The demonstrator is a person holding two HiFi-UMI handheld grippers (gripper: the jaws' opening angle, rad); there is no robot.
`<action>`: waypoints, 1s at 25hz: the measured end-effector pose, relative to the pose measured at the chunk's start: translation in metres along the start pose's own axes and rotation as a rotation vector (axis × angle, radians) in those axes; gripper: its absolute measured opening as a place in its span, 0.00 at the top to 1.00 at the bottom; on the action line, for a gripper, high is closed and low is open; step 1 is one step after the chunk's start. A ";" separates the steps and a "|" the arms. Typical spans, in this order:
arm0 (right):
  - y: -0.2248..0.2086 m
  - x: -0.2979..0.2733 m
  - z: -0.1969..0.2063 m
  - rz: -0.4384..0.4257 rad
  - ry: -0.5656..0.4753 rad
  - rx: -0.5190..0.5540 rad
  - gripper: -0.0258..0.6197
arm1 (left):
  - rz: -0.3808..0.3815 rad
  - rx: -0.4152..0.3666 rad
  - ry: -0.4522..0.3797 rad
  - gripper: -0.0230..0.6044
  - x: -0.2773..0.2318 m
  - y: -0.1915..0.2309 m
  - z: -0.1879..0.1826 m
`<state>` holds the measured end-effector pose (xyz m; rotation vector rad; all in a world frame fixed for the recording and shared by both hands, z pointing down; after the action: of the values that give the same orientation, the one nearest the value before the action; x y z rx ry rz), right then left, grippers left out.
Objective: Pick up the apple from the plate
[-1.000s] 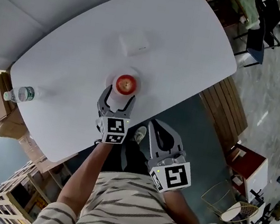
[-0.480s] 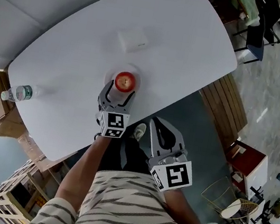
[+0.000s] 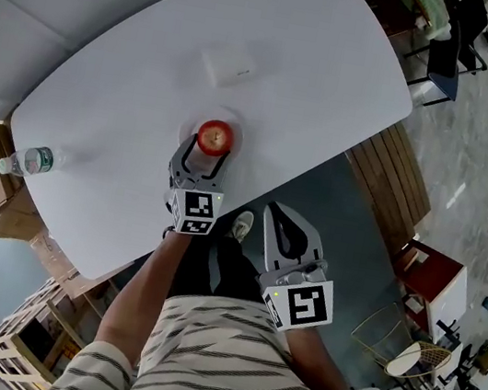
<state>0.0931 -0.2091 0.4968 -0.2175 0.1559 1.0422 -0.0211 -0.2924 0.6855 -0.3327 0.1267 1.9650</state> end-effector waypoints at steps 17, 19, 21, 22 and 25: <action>-0.003 0.005 -0.010 0.028 -0.048 -0.031 0.94 | -0.077 0.129 -0.023 0.44 0.035 0.015 -0.040; -0.003 0.004 -0.012 0.027 -0.054 -0.027 0.94 | -0.083 0.135 -0.023 0.44 0.041 0.013 -0.046; -0.002 0.004 -0.013 0.027 -0.057 -0.023 0.94 | -0.091 0.140 -0.028 0.44 0.047 0.013 -0.056; -0.002 0.004 -0.014 0.028 -0.057 -0.024 0.94 | -0.096 0.145 -0.034 0.44 0.050 0.013 -0.062; -0.001 0.005 -0.018 0.033 -0.061 -0.036 0.94 | -0.103 0.160 -0.052 0.44 0.059 0.013 -0.078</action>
<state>0.0963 -0.2101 0.4782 -0.2168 0.0860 1.0833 -0.0411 -0.2645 0.5931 -0.1799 0.2278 1.8463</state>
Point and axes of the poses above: the fingertips, and each gripper's own axes: x backward along the fingers, y to its left, z out of its underside, the point moved 2 cm from there along x, backward along the fingers, and after that the axes turned 12 degrees about -y, right-handed, at the moved point
